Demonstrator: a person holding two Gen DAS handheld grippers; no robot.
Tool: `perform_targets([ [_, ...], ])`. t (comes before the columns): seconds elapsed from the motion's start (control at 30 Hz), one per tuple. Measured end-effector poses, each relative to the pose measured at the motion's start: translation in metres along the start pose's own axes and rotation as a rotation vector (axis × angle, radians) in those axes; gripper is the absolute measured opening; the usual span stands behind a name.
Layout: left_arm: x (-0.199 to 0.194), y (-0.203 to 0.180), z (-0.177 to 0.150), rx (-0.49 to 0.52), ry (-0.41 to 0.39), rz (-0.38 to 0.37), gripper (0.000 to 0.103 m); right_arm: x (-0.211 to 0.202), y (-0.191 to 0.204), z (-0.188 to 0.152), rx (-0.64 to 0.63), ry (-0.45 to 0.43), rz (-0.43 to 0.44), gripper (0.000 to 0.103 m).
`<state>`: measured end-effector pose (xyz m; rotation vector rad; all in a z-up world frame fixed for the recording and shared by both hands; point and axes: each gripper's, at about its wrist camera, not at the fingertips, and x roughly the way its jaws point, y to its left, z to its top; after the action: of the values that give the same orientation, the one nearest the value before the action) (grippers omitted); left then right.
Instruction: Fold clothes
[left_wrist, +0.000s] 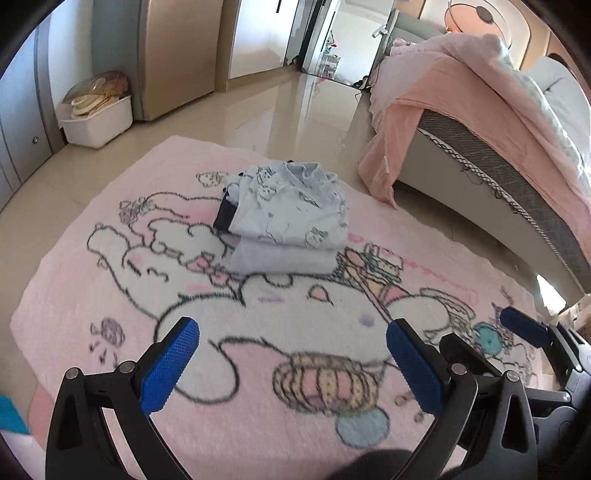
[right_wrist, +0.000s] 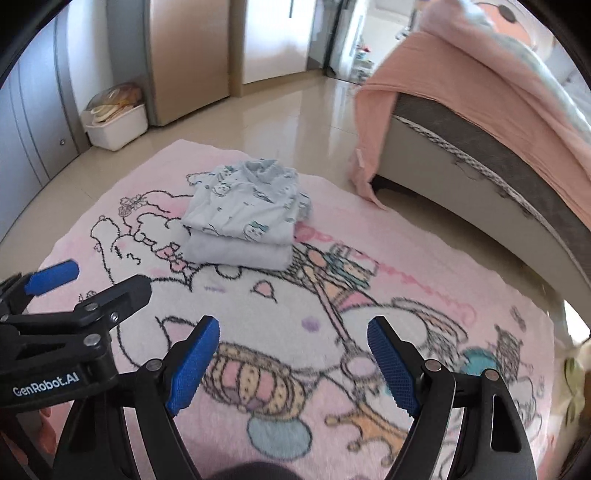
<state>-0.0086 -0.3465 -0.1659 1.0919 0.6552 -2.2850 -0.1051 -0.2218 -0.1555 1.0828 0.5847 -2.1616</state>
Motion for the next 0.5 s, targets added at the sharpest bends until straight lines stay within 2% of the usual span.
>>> perform_targets([
  [0.17, -0.036, -0.013, -0.013, -0.018, 0.026, 0.006, 0.103, -0.044, -0.02, -0.022, 0.088, 0.003, -0.021, 0.083],
  [0.3, -0.065, -0.037, -0.02, 0.03, 0.021, 0.003, 0.103, -0.082, -0.05, -0.043, 0.236, 0.005, -0.096, 0.083],
  [0.5, -0.095, -0.077, -0.029, 0.117, -0.013, -0.031, 0.103, -0.117, -0.09, -0.075, 0.363, 0.03, -0.167, 0.083],
])
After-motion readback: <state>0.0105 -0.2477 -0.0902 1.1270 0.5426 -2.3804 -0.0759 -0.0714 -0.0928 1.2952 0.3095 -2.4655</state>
